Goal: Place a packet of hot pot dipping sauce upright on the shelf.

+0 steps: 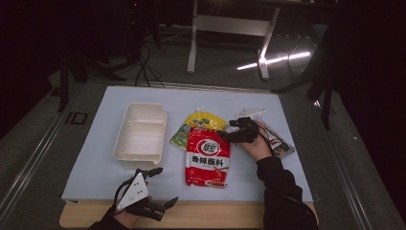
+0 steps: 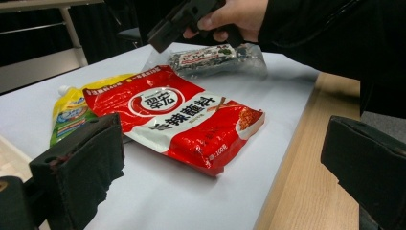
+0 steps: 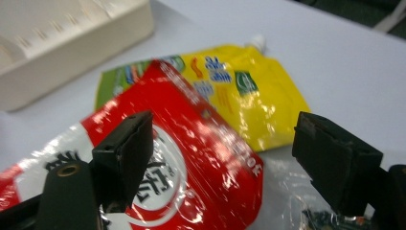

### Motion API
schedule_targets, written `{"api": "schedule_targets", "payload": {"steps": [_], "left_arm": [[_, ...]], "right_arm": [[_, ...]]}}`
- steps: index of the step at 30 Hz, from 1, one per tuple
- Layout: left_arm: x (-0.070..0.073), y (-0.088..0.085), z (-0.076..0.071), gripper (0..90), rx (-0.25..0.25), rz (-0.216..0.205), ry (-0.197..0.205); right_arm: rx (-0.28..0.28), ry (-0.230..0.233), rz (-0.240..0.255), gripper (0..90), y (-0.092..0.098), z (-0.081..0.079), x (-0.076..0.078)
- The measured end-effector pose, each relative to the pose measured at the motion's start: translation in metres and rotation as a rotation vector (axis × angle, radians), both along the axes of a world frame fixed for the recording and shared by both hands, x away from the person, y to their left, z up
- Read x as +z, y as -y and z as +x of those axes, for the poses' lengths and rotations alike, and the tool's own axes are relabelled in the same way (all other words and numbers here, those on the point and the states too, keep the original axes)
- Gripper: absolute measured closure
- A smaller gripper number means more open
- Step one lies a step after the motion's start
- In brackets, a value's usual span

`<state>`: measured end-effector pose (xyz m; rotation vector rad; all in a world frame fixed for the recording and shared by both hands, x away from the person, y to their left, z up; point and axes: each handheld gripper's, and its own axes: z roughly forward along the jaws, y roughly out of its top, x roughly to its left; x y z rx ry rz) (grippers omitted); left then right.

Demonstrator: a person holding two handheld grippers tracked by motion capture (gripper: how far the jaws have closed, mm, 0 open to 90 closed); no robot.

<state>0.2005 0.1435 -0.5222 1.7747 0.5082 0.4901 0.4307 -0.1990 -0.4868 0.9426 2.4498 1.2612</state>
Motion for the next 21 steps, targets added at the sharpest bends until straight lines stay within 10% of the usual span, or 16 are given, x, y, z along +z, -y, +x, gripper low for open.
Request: {"api": "schedule_targets", "payload": {"steps": [21], "left_arm": [[-0.002,0.001,0.001,1.9,-0.010,0.013,-0.007]], "right_arm": [[0.004,-0.197,-0.089,32.7,-0.003,0.024,-0.039]]}}
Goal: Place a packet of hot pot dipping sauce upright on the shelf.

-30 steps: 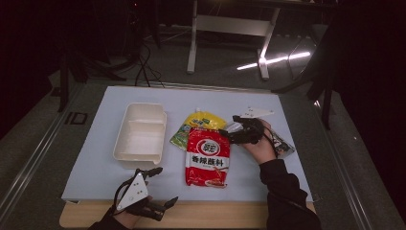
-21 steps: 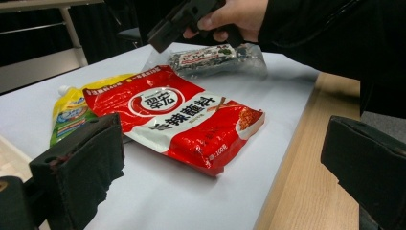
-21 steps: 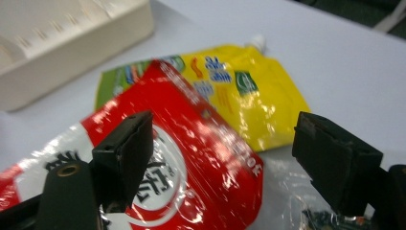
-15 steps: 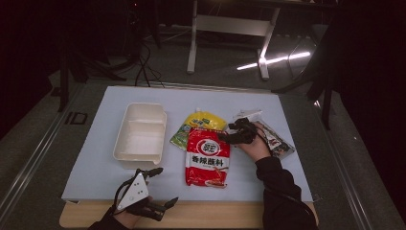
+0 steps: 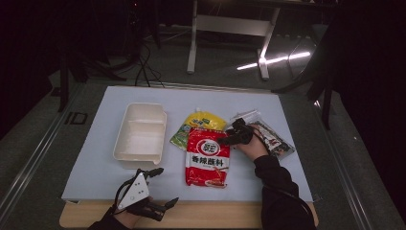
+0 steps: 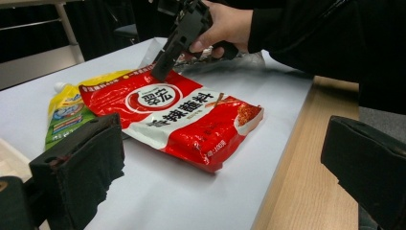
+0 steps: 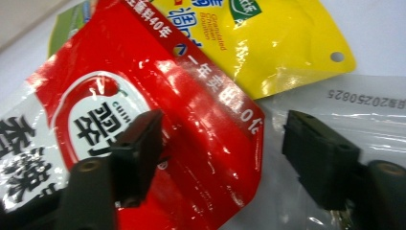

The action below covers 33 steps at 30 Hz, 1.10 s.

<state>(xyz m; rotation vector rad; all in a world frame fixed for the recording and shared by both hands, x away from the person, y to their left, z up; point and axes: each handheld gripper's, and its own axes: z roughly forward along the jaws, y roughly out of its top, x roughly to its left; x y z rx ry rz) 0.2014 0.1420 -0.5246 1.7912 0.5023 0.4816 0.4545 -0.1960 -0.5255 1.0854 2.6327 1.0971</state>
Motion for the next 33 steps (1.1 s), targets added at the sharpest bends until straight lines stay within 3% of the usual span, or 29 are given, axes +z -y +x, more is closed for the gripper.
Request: {"api": "schedule_targets", "payload": {"steps": [1,2,6,9,11,13,15,25,33], "left_arm": [[0.000,0.000,0.000,1.9,0.000,0.000,0.000],[0.000,0.001,-0.001,2.0,-0.004,0.005,0.001],[0.000,0.002,-0.001,1.9,-0.007,0.008,0.004],[0.000,0.002,0.000,2.0,-0.006,0.008,0.001],[0.000,0.002,0.000,1.9,-0.006,0.008,0.001],[-0.001,0.002,0.000,1.9,-0.006,0.008,0.000],[-0.001,0.002,0.000,1.9,-0.006,0.009,-0.001],[0.000,0.003,0.000,1.9,-0.011,-0.002,-0.007],[0.001,0.006,0.000,2.1,0.017,0.026,-0.003]], "right_arm": [[0.000,0.000,0.000,32.7,0.000,0.000,0.000],[0.026,-0.028,0.018,44.0,0.001,0.000,0.002],[0.053,-0.044,-0.003,52.6,-0.001,-0.002,0.002],[0.072,-0.057,-0.012,66.5,0.000,-0.001,0.002],[0.079,-0.054,-0.028,76.5,0.000,-0.002,0.003],[0.079,-0.054,-0.028,76.5,0.000,-0.002,0.003],[0.092,-0.033,-0.049,85.1,0.000,-0.004,0.007],[0.124,0.044,-0.054,88.7,-0.002,-0.018,0.032],[0.181,0.123,-0.058,88.9,-0.004,-0.037,0.061]]}}
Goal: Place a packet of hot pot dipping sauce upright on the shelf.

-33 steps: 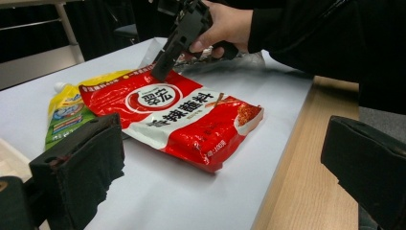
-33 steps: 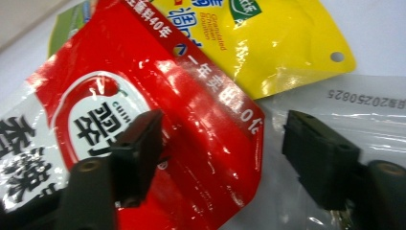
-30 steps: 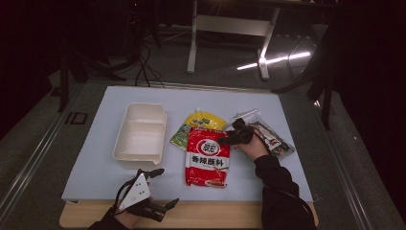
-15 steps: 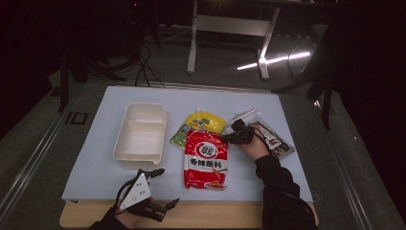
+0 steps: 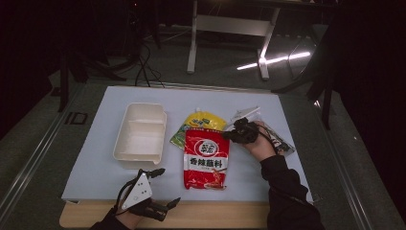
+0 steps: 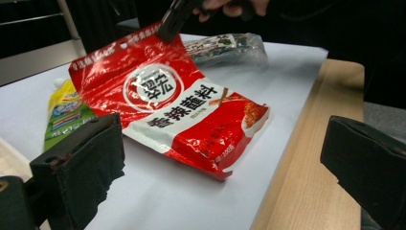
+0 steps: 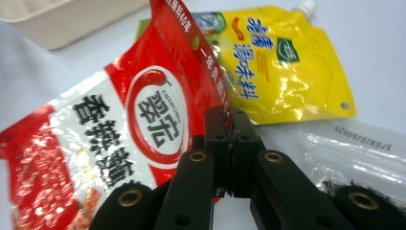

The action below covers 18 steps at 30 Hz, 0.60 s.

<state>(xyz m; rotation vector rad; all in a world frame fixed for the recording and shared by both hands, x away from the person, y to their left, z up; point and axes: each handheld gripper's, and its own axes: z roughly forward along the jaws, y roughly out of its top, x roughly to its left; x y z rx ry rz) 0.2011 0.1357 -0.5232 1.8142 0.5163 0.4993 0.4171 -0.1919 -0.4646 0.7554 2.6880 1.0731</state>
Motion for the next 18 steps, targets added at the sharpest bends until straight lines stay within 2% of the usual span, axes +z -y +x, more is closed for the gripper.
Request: {"api": "schedule_targets", "payload": {"steps": [2,4,7,9,16,18], "left_arm": [[0.000,0.001,0.001,2.1,-0.007,-0.002,-0.002],[0.000,0.001,0.001,2.1,-0.015,-0.011,-0.021],[0.002,0.002,0.001,4.2,-0.010,-0.004,-0.049],[0.003,0.002,0.002,4.2,-0.030,0.000,-0.080],[0.011,0.003,-0.001,2.7,-0.018,-0.021,-0.084],[0.021,-0.001,0.001,2.7,0.007,-0.048,-0.091]], "right_arm": [[0.010,0.020,-0.001,88.9,0.000,-0.005,0.007],[0.021,0.041,0.001,88.9,-0.001,-0.011,0.015],[0.035,0.069,0.007,88.9,-0.001,-0.019,0.024],[0.046,0.083,0.009,88.9,-0.002,-0.025,0.031],[0.083,0.128,0.028,88.9,-0.002,-0.043,0.047],[0.102,0.159,0.030,88.9,-0.002,-0.052,0.056]]}}
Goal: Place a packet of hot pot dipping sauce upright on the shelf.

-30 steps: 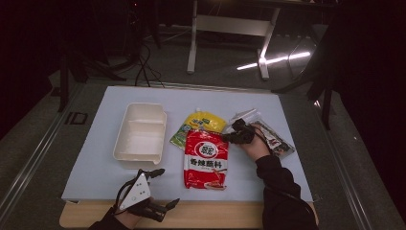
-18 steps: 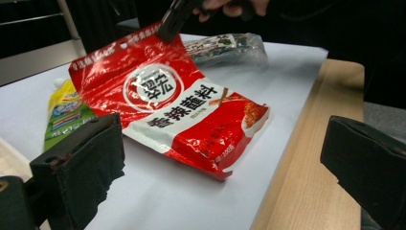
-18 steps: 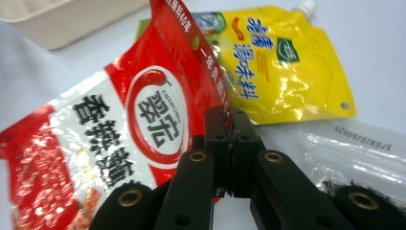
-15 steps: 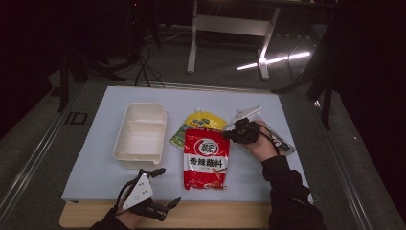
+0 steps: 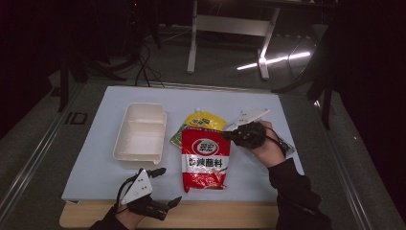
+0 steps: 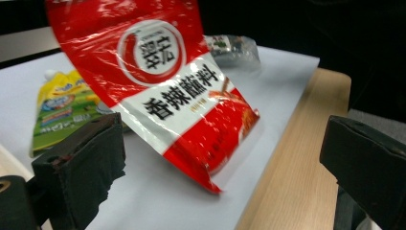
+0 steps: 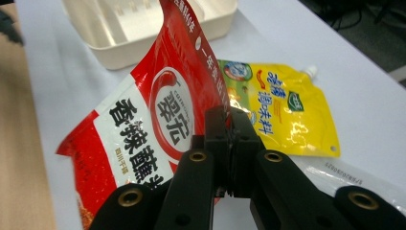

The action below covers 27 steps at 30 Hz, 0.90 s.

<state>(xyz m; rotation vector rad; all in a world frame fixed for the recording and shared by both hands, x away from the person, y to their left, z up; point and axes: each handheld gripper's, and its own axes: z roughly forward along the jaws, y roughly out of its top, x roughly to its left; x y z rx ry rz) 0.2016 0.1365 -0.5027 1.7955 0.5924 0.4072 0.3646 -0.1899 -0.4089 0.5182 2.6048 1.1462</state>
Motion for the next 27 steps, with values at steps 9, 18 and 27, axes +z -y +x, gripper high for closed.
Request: {"api": "schedule_targets", "payload": {"steps": [9,18,27], "left_arm": [[0.016,-0.008,0.012,2.7,0.029,-0.011,-0.029],[0.025,-0.002,0.030,2.9,0.017,0.002,-0.013],[0.025,0.011,0.050,14.6,-0.043,0.051,-0.055]], "right_arm": [[0.046,0.055,0.008,88.9,-0.001,-0.026,0.016],[0.087,0.093,0.016,88.9,-0.001,-0.048,0.026],[0.128,0.127,0.024,88.9,-0.004,-0.065,0.036]]}}
